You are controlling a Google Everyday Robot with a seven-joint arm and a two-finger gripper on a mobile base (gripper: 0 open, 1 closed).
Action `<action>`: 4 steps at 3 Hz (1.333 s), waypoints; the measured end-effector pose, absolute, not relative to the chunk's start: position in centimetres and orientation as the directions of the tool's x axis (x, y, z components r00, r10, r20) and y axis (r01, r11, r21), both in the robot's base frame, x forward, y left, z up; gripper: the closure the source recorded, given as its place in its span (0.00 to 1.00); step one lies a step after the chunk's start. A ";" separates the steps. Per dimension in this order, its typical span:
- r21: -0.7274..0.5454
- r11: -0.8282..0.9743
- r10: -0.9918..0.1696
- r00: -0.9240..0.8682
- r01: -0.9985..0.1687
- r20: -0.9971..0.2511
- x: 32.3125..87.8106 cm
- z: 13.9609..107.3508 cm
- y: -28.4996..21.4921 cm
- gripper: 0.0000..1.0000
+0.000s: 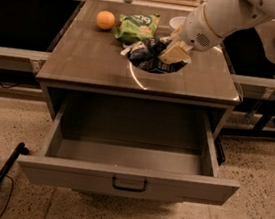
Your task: Place blue chip bag into top drawer
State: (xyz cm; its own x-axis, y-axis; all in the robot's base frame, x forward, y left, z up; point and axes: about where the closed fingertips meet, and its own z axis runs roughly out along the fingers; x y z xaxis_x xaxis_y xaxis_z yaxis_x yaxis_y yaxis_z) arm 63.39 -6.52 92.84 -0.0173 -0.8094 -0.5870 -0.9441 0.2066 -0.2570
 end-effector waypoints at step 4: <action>-0.133 0.171 -0.695 -0.024 -0.976 -0.718 56.3 91.2 -7.9 1.00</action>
Offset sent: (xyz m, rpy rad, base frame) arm -0.0370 -0.0015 0.0230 0.1051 -0.0009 0.0790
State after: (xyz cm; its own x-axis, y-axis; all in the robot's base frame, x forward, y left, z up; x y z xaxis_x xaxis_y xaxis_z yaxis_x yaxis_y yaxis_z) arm 56.30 -7.88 91.23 -0.0243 -0.6952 -0.7184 -0.9762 0.1713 -0.1327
